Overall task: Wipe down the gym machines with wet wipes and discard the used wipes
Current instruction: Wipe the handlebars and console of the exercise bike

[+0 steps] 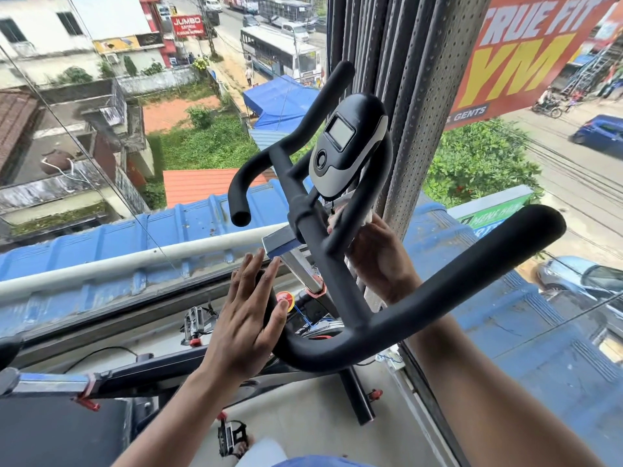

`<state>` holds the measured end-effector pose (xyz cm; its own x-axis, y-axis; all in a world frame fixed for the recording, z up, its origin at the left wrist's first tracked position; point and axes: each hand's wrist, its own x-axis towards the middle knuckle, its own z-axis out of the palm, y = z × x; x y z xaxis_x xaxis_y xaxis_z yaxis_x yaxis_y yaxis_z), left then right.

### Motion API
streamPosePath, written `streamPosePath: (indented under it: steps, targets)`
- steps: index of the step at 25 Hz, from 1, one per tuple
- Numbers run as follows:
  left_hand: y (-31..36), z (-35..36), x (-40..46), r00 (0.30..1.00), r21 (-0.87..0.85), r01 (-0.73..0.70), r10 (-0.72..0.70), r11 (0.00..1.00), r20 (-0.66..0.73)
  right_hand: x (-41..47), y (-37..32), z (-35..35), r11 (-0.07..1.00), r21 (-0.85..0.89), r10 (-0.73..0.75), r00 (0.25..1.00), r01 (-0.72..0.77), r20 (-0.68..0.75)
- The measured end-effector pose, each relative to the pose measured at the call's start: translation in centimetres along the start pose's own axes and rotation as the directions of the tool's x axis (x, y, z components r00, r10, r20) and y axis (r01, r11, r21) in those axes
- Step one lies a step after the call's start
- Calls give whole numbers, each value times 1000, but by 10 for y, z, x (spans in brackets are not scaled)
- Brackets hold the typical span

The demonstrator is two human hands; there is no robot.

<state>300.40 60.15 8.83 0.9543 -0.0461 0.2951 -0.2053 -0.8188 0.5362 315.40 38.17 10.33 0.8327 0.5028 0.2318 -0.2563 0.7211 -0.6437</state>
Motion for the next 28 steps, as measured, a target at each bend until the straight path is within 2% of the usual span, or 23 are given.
streamPosePath:
  steps: [2,4,7,11,15,18,21,28]
  targets:
    - [0,1,0,1000,6,-1,1,1000,2,11,-16,1,999,1,-47,996,48,-79]
    - [-1,1,1,1000,14,1,-1,1000,5,30,-42,5,986,-27,-165,974,163,-156]
    - [-1,1,0,1000,10,1,-1,1000,2,47,-62,10,970,-62,-240,960,234,-141]
    - [-1,2,0,1000,12,2,-2,1000,3,20,-41,0,987,42,-148,982,153,-116]
    - [1,1,1,1000,-4,3,-3,1000,4,-12,-5,-7,998,-35,-55,994,52,-95]
    - [1,1,0,1000,-7,0,0,1000,2,-11,-14,-7,969,-153,-210,972,193,-103]
    - [-1,1,0,1000,1,3,-3,1000,-3,9,-49,2,920,-187,-370,921,345,-124]
    - [-2,1,1,1000,1,-21,21,1000,-5,49,-85,17,903,-192,-409,905,383,-117]
